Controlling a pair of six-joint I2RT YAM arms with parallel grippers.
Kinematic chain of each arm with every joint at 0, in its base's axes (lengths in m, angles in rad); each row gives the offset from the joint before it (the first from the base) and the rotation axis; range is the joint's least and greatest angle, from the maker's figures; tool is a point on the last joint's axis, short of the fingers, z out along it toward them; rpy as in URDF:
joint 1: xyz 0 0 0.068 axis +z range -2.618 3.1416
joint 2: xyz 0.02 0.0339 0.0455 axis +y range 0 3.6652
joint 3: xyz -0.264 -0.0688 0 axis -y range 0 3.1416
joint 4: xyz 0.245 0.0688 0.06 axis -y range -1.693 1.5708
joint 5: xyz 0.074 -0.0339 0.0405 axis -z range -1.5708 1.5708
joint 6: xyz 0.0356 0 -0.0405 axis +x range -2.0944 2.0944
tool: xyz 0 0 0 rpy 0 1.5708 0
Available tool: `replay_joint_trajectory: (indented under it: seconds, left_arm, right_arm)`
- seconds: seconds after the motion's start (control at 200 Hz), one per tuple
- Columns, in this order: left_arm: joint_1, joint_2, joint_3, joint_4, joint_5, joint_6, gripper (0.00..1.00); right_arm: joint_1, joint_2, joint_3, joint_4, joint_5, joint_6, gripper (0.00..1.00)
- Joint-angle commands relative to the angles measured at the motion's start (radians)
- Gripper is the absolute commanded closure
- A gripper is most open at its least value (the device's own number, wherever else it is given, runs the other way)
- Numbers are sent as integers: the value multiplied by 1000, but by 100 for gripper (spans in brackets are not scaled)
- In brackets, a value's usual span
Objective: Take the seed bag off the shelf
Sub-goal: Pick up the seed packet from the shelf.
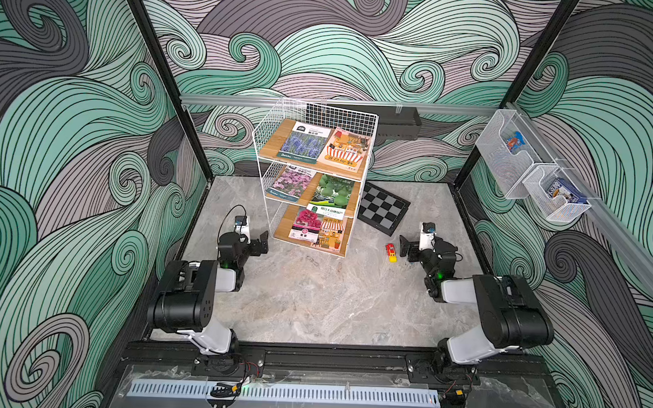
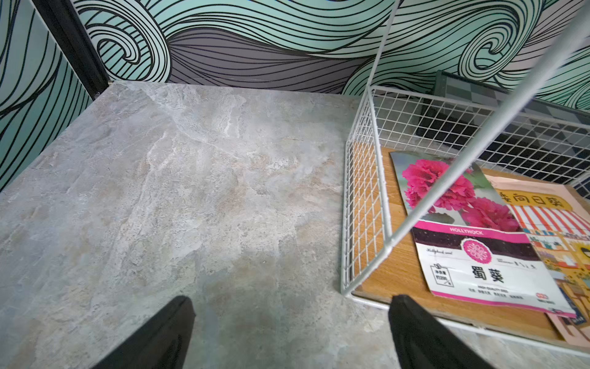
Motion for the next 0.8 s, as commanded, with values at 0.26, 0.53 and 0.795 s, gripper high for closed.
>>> replay_joint_trajectory:
  seconds: [0.26,0.53,0.795]
  left_arm:
    - [-7,5,21,4,11,3,1]
    - [-6,9,24,3,11,2,1]
    - [-5,-263,94,-378,-98,-109,1]
  right_arm:
    - [-7,3,22,-14,-33,-24,1]
    - [-7,2,22,-15,-33,-23,1]
    - [5,-178,77,-273,102,35,1]
